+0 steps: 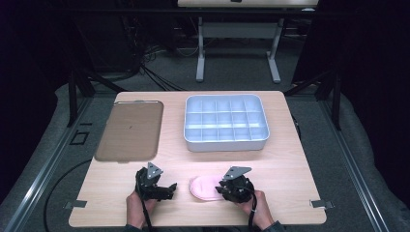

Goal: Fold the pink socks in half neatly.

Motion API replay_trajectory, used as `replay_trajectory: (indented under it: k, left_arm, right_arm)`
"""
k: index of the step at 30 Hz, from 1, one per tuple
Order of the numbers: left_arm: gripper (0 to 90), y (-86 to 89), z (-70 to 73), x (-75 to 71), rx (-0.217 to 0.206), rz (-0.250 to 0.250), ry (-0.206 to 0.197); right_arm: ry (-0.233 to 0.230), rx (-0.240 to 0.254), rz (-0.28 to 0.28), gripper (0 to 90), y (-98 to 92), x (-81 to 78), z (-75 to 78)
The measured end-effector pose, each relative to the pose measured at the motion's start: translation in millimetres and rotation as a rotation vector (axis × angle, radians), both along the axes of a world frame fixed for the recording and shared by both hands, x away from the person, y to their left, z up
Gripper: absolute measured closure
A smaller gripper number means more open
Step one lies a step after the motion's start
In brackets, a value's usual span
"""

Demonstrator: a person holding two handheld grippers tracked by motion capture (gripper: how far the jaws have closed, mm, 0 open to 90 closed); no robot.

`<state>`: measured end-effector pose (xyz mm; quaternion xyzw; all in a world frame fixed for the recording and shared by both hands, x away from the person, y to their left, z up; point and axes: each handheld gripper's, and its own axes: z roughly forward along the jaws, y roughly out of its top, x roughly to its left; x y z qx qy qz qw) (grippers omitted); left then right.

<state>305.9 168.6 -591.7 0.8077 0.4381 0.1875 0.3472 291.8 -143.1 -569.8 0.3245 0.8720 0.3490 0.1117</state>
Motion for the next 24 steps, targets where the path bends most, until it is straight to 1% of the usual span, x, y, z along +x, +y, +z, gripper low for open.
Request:
replay_trajectory:
  k: [1,2,3,4,5,6,7,9,10,12,13,14,15,16,17,18,19,20,21,22,23,24]
  left_arm:
    - [7.3,0.8,1.5,-1.1,-0.006,-0.006,-0.001]
    - [7.5,0.8,1.5,-1.1,-0.006,-0.006,-0.001]
    - [7.6,1.3,5.4,-3.5,-0.047,-0.013,-0.006]
    - [8.4,1.3,5.4,-3.5,-0.047,-0.013,-0.006]
    - [8.4,0.0,8.2,-5.0,-0.064,-0.012,-0.015]
    - [10.1,-1.2,12.6,-6.6,-0.067,-0.024,-0.024]
    - [11.0,-3.4,17.2,-8.3,-0.081,-0.032,-0.036]
    - [13.7,-8.8,26.9,-11.0,-0.101,-0.055,-0.059]
    - [15.1,-12.2,31.4,-11.9,-0.110,-0.065,-0.069]
    - [15.8,-18.6,39.7,-12.6,-0.130,-0.098,-0.080]
    - [19.9,-25.7,46.8,-13.2,-0.144,-0.133,-0.090]
    - [20.9,-29.8,49.6,-13.5,-0.150,-0.152,-0.097]
    - [22.9,-34.1,51.9,-13.9,-0.154,-0.173,-0.100]
    - [27.6,-34.1,51.9,-13.9,-0.154,-0.173,-0.100]
    - [27.6,-38.5,53.9,-14.4,-0.150,-0.196,-0.101]
    - [30.5,-43.2,55.0,-15.0,-0.149,-0.213,-0.104]
    - [32.0,-48.2,55.5,-15.7,-0.152,-0.231,-0.102]
    - [39.0,-52.8,55.6,-16.1,-0.150,-0.257,-0.098]
    - [42.3,-57.4,55.2,-16.5,-0.140,-0.272,-0.097]
    - [44.7,-62.1,54.0,-17.1,-0.137,-0.285,-0.088]
    - [51.1,-66.4,52.3,-17.1,-0.136,-0.309,-0.071]
    - [53.1,-70.5,50.2,-17.6,-0.129,-0.323,-0.061]
  right_arm:
    - [-0.009,0.018,-0.010,48.9,-6.3,-2.3,4.3]
    - [-0.009,0.018,-0.010,48.9,-6.3,-2.3,4.3]
    - [-0.028,0.046,-0.051,36.9,-14.6,-6.0,9.3]
    - [-0.028,0.046,-0.051,36.9,-14.6,-6.0,9.3]
    - [-0.025,0.049,-0.055,32.2,-20.4,-6.9,12.6]
    - [-0.034,0.059,-0.071,28.2,-25.5,-8.3,14.7]
    - [-0.043,0.059,-0.090,26.0,-31.0,-9.4,17.3]
    - [-0.043,0.088,-0.116,20.5,-41.3,-11.0,20.4]
    - [-0.043,0.085,-0.125,18.5,-46.7,-11.4,22.4]
    - [0.012,0.041,-0.116,15.1,-57.8,-12.9,30.0]
    - [-0.010,0.018,-0.167,14.6,-65.6,-15.0,32.1]
    - [-0.020,0.021,-0.186,14.5,-68.3,-15.7,31.9]
    - [-0.022,0.028,-0.190,14.1,-71.0,-16.0,31.3]
    - [-0.022,0.028,-0.190,14.1,-71.0,-16.0,31.3]
    - [-0.021,0.023,-0.202,14.0,-73.4,-16.6,31.0]
    - [-0.018,0.014,-0.214,13.8,-75.4,-16.9,30.4]
    - [-0.010,0.013,-0.219,13.8,-77.3,-17.1,29.6]
    - [-0.004,-0.005,-0.229,13.9,-78.8,-17.7,29.4]
    - [0.001,-0.026,-0.234,14.1,-80.4,-18.0,29.4]
    - [0.013,-0.045,-0.243,14.2,-81.1,-18.7,29.5]
    - [0.022,-0.065,-0.246,14.4,-81.8,-18.6,29.3]
    - [0.029,-0.094,-0.265,14.9,-81.9,-19.4,30.1]
